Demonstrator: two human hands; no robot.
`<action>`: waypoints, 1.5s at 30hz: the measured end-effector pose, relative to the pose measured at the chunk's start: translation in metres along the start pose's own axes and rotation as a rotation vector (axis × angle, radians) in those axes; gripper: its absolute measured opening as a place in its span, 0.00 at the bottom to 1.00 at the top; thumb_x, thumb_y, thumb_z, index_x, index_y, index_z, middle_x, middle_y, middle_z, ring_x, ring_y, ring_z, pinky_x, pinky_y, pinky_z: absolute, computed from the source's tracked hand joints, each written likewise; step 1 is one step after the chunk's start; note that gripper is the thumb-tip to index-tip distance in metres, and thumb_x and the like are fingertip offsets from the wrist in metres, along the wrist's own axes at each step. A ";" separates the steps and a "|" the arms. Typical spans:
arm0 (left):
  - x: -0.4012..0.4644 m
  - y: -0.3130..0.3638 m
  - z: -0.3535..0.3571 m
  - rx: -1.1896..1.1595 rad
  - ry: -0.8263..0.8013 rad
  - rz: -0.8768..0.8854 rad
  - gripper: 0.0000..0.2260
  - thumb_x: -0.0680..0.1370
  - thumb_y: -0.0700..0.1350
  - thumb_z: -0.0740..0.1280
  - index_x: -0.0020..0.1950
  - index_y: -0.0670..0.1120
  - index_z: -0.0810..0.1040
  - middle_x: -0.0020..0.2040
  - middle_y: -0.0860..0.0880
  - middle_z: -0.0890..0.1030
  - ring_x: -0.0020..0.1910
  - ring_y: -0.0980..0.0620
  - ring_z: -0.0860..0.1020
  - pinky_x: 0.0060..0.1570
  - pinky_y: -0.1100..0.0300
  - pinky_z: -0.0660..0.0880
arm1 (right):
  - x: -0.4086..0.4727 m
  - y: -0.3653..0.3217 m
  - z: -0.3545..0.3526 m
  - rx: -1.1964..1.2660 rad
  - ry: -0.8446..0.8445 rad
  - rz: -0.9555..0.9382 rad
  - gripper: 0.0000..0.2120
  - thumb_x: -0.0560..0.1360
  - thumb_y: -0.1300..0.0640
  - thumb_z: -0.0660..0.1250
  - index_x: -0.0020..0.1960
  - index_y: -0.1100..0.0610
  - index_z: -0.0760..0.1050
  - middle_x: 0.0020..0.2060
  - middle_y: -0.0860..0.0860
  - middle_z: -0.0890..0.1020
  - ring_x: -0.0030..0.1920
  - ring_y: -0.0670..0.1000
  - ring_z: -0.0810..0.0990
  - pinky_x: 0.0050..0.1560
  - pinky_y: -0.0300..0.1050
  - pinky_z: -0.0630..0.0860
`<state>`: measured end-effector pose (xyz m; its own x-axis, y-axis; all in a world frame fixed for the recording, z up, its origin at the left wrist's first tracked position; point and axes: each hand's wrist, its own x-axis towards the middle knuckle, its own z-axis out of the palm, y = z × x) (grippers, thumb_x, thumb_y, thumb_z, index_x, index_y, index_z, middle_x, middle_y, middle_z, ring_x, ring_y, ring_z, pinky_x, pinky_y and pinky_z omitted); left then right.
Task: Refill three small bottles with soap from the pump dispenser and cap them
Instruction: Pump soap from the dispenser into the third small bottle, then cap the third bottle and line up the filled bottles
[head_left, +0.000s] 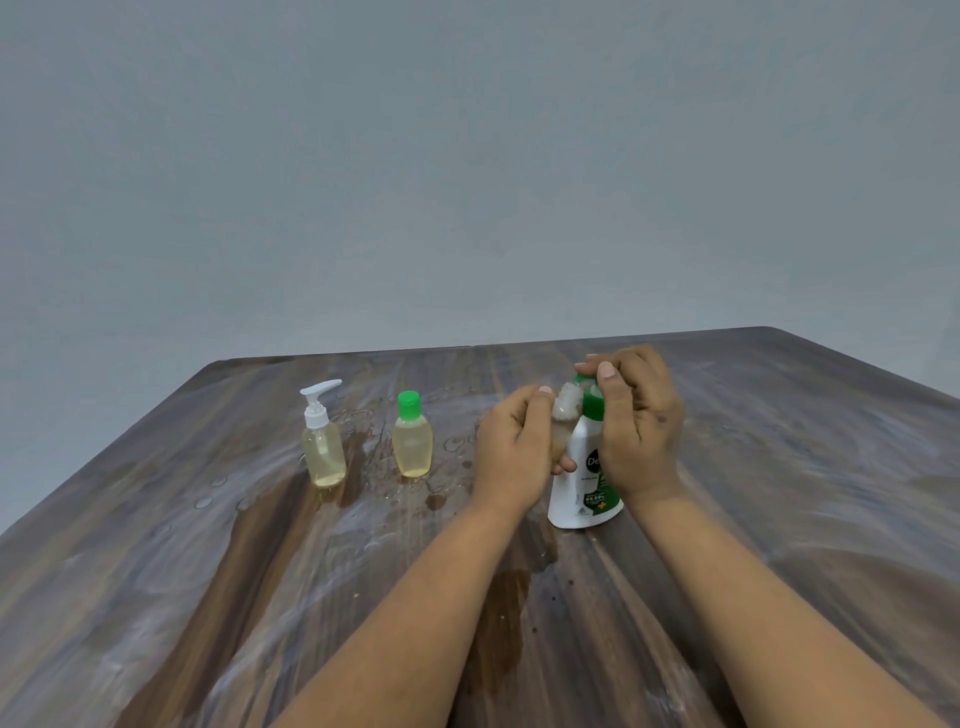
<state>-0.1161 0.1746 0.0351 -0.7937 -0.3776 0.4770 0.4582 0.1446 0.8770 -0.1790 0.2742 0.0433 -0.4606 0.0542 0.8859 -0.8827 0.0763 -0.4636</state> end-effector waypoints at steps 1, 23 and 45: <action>0.000 0.000 0.000 -0.003 -0.003 0.003 0.15 0.84 0.43 0.56 0.41 0.40 0.75 0.27 0.46 0.76 0.22 0.51 0.76 0.22 0.64 0.70 | -0.001 0.000 -0.001 -0.005 -0.001 -0.006 0.15 0.78 0.55 0.57 0.44 0.60 0.79 0.41 0.45 0.76 0.46 0.42 0.77 0.47 0.33 0.70; -0.014 -0.008 -0.004 -0.042 0.079 0.173 0.09 0.72 0.44 0.58 0.44 0.41 0.76 0.34 0.50 0.74 0.33 0.57 0.71 0.33 0.63 0.69 | -0.013 -0.015 0.001 -0.088 -0.044 -0.015 0.20 0.69 0.72 0.55 0.55 0.60 0.77 0.56 0.51 0.76 0.62 0.48 0.74 0.64 0.43 0.72; 0.013 -0.057 -0.050 0.611 0.068 -0.115 0.07 0.82 0.39 0.62 0.53 0.43 0.63 0.55 0.42 0.68 0.50 0.50 0.68 0.44 0.65 0.60 | -0.011 -0.024 -0.006 -0.025 -0.085 0.052 0.20 0.71 0.71 0.54 0.55 0.59 0.78 0.57 0.39 0.74 0.65 0.49 0.73 0.66 0.38 0.69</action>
<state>-0.1321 0.1162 -0.0114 -0.7877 -0.4768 0.3902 0.0435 0.5887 0.8072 -0.1525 0.2774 0.0448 -0.5129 -0.0257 0.8581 -0.8553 0.1002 -0.5083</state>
